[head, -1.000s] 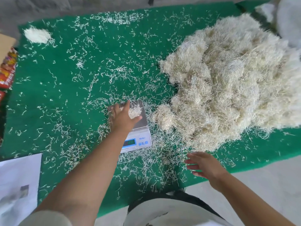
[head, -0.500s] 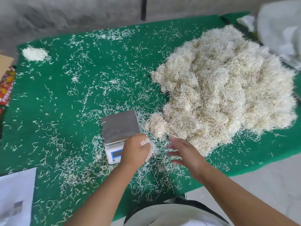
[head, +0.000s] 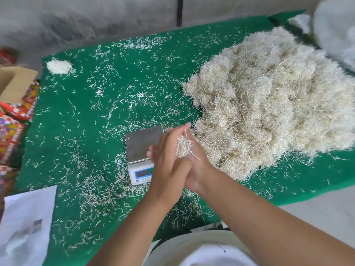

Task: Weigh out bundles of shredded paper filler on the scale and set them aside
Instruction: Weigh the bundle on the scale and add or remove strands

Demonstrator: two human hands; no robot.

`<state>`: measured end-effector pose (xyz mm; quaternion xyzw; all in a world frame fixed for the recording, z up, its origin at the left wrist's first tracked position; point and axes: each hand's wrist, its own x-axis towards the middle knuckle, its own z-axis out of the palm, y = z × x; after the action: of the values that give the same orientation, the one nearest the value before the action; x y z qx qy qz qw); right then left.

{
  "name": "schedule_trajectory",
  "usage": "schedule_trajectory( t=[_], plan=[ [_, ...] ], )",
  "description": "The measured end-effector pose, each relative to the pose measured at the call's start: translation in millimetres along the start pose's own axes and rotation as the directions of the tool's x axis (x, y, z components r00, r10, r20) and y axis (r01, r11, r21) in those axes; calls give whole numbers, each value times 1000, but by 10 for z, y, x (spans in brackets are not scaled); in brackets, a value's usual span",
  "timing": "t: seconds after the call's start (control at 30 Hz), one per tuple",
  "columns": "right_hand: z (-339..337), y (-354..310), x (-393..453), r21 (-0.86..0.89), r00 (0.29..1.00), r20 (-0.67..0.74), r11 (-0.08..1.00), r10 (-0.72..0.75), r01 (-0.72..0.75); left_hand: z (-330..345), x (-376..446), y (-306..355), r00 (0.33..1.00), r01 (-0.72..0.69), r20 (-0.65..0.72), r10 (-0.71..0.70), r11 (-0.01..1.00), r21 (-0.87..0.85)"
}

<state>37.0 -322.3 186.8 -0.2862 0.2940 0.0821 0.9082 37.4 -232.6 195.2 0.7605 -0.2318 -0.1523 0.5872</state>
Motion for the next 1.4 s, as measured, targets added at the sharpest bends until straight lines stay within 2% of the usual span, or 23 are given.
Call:
schedule_trajectory(
  t=[0.1, 0.17, 0.23, 0.3, 0.37, 0.47, 0.53, 0.67, 0.73, 0.77, 0.8, 0.83, 0.87, 0.9, 0.93, 0.97, 1.0, 1.07, 1.17, 1.2, 1.3, 1.33, 1.4],
  plan=[
    [-8, 28, -99, -14, 999, 40, 1000, 16, -16, 157, -49, 13, 988, 1, -153, 30, 980, 197],
    [-10, 54, -111, -94, 999, 45, 995, 25, -21, 184, -34, 13, 937, 48, -349, 18, 983, 180],
    [12, 44, -113, -108, 996, 44, 991, 83, -78, 141, 23, -41, 884, 61, -467, 15, 987, 148],
    [20, 9, -128, -42, 987, 37, 987, 155, -153, 89, 49, -109, 869, 89, -495, -5, 985, 146],
    [8, 13, -171, -20, 983, 12, 983, 184, -184, 60, 22, -161, 897, 59, -439, 55, 969, 240],
    [-46, 104, -203, -2, 988, 73, 991, 135, -135, 31, -8, -247, 924, 57, -362, 125, 890, 453],
    [-59, 175, -209, 20, 989, 63, 990, 136, -137, 14, -16, -318, 924, 143, -377, 64, 856, 496],
    [-19, 221, -186, 20, 985, -87, 989, 149, -148, 97, -105, -367, 943, 209, -324, -78, 896, 392],
    [14, 198, -121, -17, 984, -159, 996, 79, -82, 154, -133, -295, 937, 249, -279, -210, 962, 109],
    [34, 176, -71, -39, 982, -185, 998, 45, -53, 155, -146, -229, 906, 313, -246, -345, 936, -160],
    [52, 145, -24, -72, 977, -211, 997, 12, -28, 138, -155, -197, 847, 372, -193, -496, 811, -452],
    [94, 112, 15, -115, 974, -226, 993, -11, -15, 92, -160, -207, 767, 418, -89, -635, 602, -680],
    [152, 78, 37, -167, 972, -234, 986, -24, -16, 27, -154, -237, 702, 448, 71, -708, 362, -817],
    [216, 46, 55, -220, 970, -236, 975, -47, -6, -53, -147, -266, 668, 477, 227, -709, 173, -862],
    [250, 45, 88, -319, 969, -225, 947, -105, 29, -145, -136, -291, 639, 509, 341, -689, 47, -860],
    [275, 76, 105, -483, 964, -188, 873, -186, 74, -235, -122, -312, 630, 522, 403, -664, -22, -852],
    [292, 140, 113, -658, 954, -112, 740, -280, 140, -314, -99, -332, 629, 523, 417, -656, -40, -851],
    [274, 361, 135, -891, 898, 96, 364, -430, 270, -436, -20, -396, 618, 467, 347, -706, -25, -884],
    [163, 681, 203, -941, 815, 337, -185, -471, 283, -547, 55, -493, 554, 472, 231, -800, 73, -878],
    [130, 718, 248, -929, 824, 353, -267, -443, 255, -578, 65, -504, 543, 478, 220, -810, 83, -874],
    [87, 732, 361, -948, 884, 301, -207, -356, 240, -602, 73, -591, 557, 458, 169, -813, 131, -879],
    [96, 757, 387, -953, 892, 302, -124, -337, 276, -593, 76, -636, 560, 453, 136, -817, 165, -876],
    [147, 851, 429, -938, 928, 211, 204, -307, 281, -584, 112, -770, 588, 450, 55, -807, 270, -851]
  ],
)
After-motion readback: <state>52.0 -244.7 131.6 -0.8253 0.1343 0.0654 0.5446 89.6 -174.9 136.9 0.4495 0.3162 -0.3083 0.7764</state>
